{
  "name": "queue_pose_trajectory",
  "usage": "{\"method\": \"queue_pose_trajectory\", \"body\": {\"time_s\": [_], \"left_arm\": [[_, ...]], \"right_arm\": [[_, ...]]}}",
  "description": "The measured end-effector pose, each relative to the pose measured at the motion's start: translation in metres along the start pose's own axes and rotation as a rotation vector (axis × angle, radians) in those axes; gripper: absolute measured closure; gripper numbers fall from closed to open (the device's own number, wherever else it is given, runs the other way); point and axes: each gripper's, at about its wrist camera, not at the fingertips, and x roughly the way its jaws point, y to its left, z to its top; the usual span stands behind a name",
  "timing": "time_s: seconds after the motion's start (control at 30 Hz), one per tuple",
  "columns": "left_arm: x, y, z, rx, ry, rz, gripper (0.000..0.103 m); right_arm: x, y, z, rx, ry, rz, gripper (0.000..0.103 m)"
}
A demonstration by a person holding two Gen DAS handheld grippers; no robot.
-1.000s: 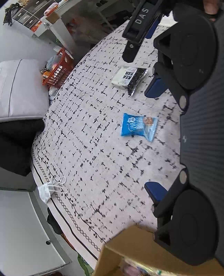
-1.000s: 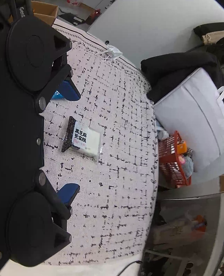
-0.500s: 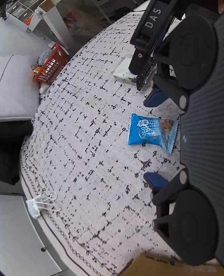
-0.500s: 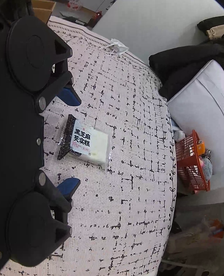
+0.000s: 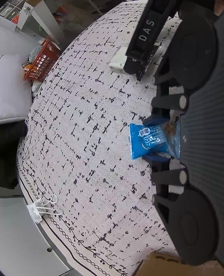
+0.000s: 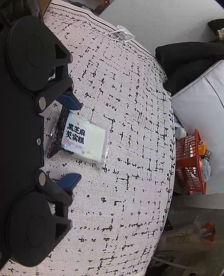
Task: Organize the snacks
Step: 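Grasp the blue candy packet with the left tool while the right tool grasps the white-and-black packet, then carry the blue packet and white-and-black packet over the box with both tools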
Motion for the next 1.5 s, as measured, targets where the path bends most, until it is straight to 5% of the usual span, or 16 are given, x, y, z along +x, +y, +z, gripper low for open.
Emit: {"method": "queue_pose_trajectory", "body": {"time_s": [0.07,0.27,1.5], "left_arm": [[-0.002,0.001,0.000,0.002,-0.002,-0.005,0.072],[-0.017,0.005,-0.003,-0.010,-0.016,-0.012,0.072],[-0.163,0.077,-0.027,-0.080,-0.172,0.017,0.072]], "right_arm": [[-0.001,0.001,0.000,-0.004,0.012,-0.010,0.050],[-0.007,-0.001,0.000,0.008,0.037,0.007,0.058],[-0.114,0.079,-0.017,-0.118,-0.053,0.282,0.073]]}}
